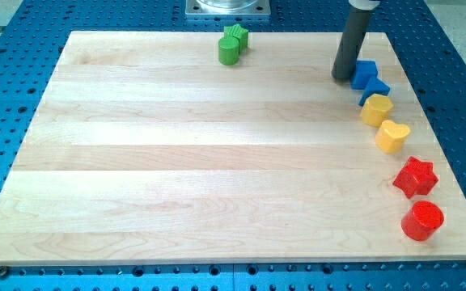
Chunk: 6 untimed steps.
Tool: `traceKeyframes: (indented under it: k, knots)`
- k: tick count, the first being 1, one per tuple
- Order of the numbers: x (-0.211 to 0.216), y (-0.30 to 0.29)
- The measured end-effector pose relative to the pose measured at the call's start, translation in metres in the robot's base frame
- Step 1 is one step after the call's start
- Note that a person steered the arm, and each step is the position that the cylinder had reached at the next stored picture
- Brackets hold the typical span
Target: Put the green star on top of the cube
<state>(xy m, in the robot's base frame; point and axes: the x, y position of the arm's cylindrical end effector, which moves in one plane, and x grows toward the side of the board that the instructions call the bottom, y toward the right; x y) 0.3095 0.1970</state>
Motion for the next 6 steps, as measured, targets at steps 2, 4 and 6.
traceKeyframes:
  k: [2, 4, 6]
  knots:
    - [0.014, -0.068]
    - [0.003, -0.296]
    - [-0.098, -0.259]
